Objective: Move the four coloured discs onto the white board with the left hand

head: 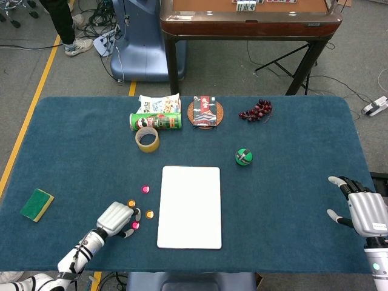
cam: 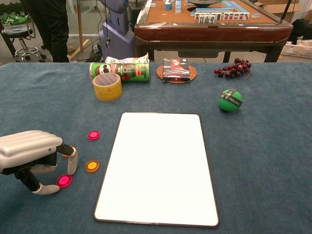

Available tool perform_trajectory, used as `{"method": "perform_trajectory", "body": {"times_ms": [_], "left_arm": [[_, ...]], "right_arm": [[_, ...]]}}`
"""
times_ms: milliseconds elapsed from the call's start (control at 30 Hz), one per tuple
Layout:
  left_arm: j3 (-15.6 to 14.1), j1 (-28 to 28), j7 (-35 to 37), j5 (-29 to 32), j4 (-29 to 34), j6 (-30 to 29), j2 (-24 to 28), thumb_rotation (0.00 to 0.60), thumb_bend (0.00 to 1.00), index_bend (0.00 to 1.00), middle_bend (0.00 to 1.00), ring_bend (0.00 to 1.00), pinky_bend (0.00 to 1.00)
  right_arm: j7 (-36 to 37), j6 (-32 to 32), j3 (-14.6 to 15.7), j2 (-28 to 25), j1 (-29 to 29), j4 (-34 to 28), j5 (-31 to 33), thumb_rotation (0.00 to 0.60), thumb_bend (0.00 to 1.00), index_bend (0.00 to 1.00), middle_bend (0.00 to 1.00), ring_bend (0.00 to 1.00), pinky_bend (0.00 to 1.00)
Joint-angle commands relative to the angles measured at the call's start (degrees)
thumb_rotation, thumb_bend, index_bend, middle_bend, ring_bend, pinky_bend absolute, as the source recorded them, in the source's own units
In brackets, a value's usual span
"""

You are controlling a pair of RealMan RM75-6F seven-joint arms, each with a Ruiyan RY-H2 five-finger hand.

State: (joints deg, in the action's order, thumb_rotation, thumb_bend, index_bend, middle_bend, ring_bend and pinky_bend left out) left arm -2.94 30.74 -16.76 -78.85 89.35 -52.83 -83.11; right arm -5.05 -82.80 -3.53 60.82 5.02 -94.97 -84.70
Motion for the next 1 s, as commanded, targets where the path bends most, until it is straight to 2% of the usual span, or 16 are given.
{"method": "perform_trajectory", "body": {"times_ms": [33, 567, 1000], "left_arm": [[-0.06, -0.02, 0.05, 0.13, -0.09, 0.02, -0.06, 0.6, 0.29, 0.58, 1.0, 1.0, 1.0], [0.02, 0.05, -0.49, -0.19, 0.96, -0.95, 0.45, 0.6, 0.31, 0.64, 1.0, 1.0, 1.0], [3.25, 3.05, -2.55, -0.24, 6.45, -0.71, 3.44, 0.6, 0.31, 0.64, 1.0, 1.0, 1.0]], "right_arm": [[0.03, -0.03, 0.0, -0.02, -0.02, 0.0, 0.01, 0.6, 0.0, 0.25, 0.27, 0.29, 0.48], [0.26, -0.2, -0.06, -0.08, -0.08, 0.07, 0.06, 0.6, 0.0, 0.25, 0.27, 0.29, 0.48], [0.55, -0.79, -0.02, -0.23, -0.33, -0.02, -0.29, 0.6, 0.0, 0.25, 0.27, 0.29, 0.48]]}}
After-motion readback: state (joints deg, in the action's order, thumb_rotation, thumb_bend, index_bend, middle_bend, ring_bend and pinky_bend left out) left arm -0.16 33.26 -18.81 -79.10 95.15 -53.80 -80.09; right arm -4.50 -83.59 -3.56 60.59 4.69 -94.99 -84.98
